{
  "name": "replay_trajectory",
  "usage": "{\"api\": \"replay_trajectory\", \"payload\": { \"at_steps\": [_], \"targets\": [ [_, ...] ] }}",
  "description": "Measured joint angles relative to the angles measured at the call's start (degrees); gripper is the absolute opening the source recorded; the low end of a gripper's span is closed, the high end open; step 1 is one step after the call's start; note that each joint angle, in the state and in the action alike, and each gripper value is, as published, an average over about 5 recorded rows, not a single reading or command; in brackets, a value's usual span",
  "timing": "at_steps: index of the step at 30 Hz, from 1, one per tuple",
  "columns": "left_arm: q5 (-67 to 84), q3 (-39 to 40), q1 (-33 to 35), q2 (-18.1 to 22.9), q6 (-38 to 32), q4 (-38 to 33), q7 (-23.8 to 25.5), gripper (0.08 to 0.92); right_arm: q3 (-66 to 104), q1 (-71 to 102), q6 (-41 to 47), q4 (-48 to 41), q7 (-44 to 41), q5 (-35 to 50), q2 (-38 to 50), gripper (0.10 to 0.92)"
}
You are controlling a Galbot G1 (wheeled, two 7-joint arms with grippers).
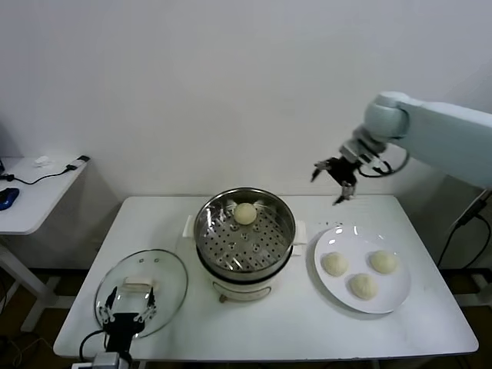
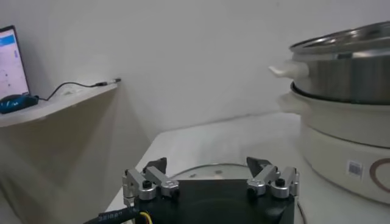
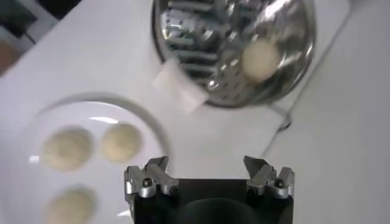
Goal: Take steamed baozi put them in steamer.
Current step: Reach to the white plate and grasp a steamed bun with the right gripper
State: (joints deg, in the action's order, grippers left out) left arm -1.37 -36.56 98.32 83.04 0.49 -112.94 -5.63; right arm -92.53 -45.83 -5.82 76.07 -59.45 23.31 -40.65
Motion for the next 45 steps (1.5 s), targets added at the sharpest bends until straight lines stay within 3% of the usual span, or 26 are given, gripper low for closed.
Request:
{"api": "replay_trajectory", "payload": {
  "at_steps": [7, 14, 38, 41, 45],
  "targets": [
    [-0.33, -0.38, 0.32, 0.59, -0.03, -0.09, -0.09, 0.823, -0.54, 5.40, 9.26, 3.80, 3.79, 1.27, 6.06, 0.823],
    [-1.01, -0.36, 0.17, 1.64, 0.30, 0.23, -0.08, 0.823, 4.79, 14.70, 14.46, 2.29, 6.21, 0.07, 7.56, 0.823],
    [-1.35, -0.73, -0.73, 2.66, 0.43, 1.70, -0.09, 0.823, 18.26, 32.98, 21.66, -6.03, 11.66, -1.49, 0.33, 0.822],
    [-1.35, -0.74, -0.75, 2.66, 0.52, 1.60, -0.09, 0.823, 18.70, 33.27, 21.70, -6.32, 11.40, -1.68, 0.23, 0.799],
    [-1.35, -0.67, -0.76, 2.67, 0.66, 1.35, -0.09, 0.823, 19.42, 33.55, 21.58, -6.77, 10.95, -1.70, 0.09, 0.708]
  ]
}}
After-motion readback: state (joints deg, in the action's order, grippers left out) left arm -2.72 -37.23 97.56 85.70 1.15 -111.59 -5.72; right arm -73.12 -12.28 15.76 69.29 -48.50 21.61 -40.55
